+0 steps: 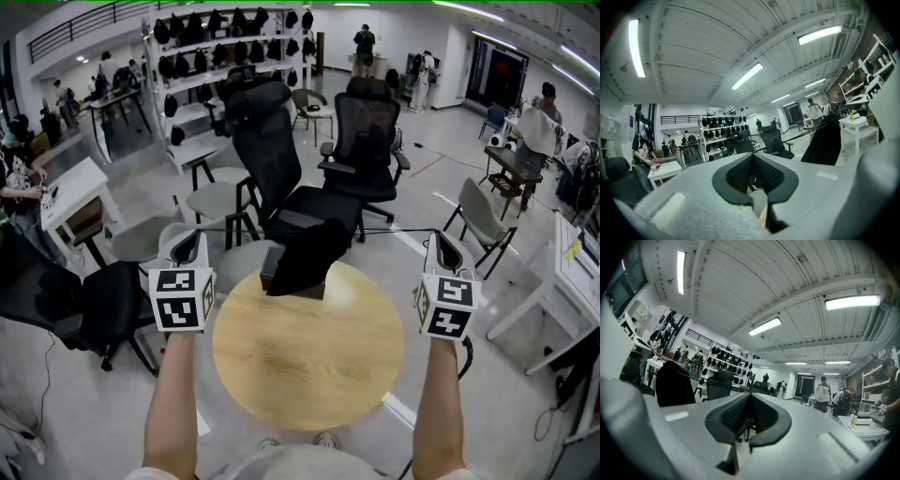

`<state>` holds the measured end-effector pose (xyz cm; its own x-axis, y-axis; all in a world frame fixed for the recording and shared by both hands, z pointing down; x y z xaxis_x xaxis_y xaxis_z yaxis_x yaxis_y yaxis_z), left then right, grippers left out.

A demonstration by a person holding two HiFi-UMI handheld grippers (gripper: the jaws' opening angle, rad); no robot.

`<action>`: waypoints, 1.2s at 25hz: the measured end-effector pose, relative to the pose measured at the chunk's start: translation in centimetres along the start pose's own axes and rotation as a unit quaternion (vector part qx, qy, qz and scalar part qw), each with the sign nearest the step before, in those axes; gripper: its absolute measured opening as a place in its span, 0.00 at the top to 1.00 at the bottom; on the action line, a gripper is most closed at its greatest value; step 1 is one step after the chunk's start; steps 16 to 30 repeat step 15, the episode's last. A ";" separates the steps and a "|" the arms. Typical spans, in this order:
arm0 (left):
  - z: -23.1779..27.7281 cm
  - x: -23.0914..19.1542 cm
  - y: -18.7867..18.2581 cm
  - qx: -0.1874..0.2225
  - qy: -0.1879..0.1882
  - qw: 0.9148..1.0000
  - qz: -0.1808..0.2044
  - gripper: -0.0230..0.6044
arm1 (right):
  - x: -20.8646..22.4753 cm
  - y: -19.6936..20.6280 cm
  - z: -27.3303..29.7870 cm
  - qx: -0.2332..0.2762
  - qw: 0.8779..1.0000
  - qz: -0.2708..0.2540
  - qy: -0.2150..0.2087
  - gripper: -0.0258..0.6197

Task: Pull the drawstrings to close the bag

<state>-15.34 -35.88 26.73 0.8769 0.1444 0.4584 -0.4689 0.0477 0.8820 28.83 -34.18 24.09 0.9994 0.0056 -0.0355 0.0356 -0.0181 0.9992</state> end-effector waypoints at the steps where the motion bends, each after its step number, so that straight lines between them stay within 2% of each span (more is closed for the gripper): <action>1: 0.0 0.0 -0.1 0.000 0.000 1.000 0.000 0.95 | 0.0 0.0 0.0 0.000 1.000 0.000 0.000 0.95; 30: 0.0 0.3 -0.3 0.000 0.002 1.000 0.003 0.95 | 0.5 -0.1 -0.1 -0.002 1.000 -0.004 0.000 0.95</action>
Point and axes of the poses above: the fingertips, and each gripper's own axes: z forward along the fingers, x to its right, y out of its underside, the point moved 3 cm from there along -z, backward along the fingers, and after that the axes turned 15 degrees about z, right-handed, at the moved point
